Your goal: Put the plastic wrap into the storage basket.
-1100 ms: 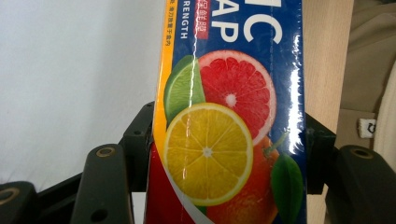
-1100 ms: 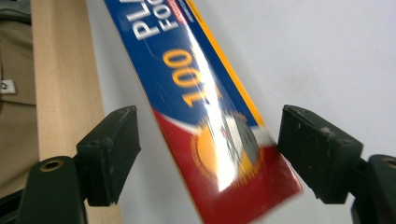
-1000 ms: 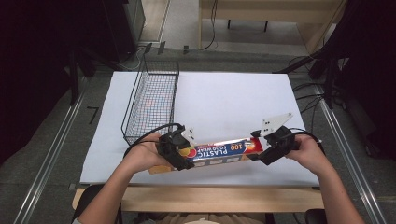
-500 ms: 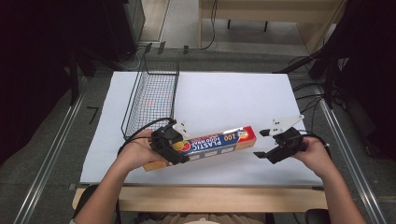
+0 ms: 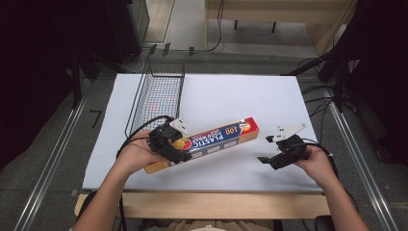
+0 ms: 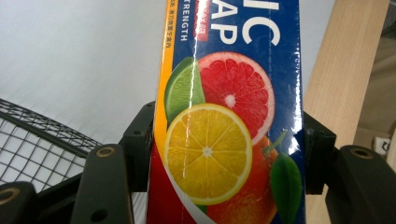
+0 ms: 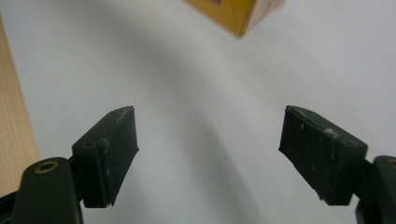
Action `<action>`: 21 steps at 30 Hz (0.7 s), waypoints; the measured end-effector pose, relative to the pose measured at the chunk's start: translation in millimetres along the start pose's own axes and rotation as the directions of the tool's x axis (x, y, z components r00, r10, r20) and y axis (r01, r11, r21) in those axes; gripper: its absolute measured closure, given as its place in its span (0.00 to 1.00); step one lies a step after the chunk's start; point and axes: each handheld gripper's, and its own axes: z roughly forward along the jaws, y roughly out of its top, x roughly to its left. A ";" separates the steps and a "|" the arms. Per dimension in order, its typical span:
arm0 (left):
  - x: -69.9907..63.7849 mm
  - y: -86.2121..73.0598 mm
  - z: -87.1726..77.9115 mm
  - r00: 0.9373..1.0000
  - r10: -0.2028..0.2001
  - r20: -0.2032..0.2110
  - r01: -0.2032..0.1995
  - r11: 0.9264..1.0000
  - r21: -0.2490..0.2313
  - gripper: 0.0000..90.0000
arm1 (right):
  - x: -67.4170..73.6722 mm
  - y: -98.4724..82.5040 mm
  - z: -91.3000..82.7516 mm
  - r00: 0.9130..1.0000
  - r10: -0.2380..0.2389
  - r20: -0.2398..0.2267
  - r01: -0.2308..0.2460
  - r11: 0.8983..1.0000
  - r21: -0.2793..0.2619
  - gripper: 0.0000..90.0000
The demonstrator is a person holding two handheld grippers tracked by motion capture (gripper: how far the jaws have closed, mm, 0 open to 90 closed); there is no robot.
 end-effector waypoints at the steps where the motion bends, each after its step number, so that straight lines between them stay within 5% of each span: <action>1: 0.7 0.1 -1.4 1.000 -0.010 -0.006 0.010 1.000 -0.004 0.43 | 0.0 -0.9 1.8 1.000 0.001 0.000 -0.001 1.000 0.003 0.22; 13: 15.1 2.2 -16.4 0.995 -0.094 -0.046 0.092 0.995 -0.035 0.44 | 9.5 1.0 18.0 1.000 -0.004 0.006 0.004 1.000 0.018 0.22; 21: 27.1 4.1 -25.7 0.985 -0.159 -0.066 0.155 0.986 -0.064 0.44 | 11.5 1.1 23.8 1.000 -0.018 0.008 0.017 0.999 0.047 0.22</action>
